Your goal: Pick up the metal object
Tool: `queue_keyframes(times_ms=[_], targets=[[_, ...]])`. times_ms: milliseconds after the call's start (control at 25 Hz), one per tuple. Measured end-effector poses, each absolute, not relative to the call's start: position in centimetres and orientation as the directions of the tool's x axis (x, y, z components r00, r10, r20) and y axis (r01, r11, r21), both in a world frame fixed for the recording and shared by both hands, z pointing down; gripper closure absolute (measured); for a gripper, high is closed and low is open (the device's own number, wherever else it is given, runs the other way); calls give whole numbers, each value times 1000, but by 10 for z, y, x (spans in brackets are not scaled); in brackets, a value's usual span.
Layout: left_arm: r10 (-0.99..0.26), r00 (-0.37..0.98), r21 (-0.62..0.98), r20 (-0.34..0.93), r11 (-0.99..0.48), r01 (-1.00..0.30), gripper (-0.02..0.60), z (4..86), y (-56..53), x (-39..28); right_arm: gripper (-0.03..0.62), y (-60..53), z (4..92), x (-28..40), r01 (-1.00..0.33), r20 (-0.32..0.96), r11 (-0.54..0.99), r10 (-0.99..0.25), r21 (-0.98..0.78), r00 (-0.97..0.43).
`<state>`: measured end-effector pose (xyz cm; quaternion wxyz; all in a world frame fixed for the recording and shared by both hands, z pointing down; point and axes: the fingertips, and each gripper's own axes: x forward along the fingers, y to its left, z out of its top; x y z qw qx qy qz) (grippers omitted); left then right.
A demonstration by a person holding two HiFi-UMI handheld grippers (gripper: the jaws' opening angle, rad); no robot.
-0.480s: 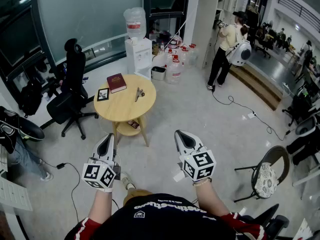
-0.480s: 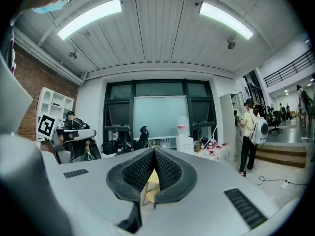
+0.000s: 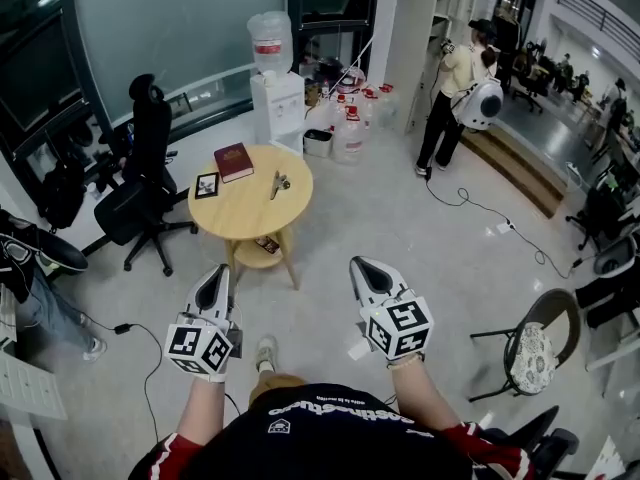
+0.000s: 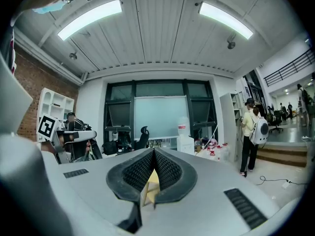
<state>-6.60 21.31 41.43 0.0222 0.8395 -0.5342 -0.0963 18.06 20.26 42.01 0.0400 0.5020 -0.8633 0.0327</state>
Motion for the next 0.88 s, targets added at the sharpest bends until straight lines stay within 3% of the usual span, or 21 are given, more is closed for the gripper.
queue_keyframes(times_ms=[360,880], targets=[[-902,412,130,-131,-428,-894,565,412,208,-67,565,200,414,176,-847,40,524,-848,-90,-529],[-898,425,120,-115,-437,-891,565,413,192,-60,566,194,414,182,-839,49,538,-839,-82,-542]])
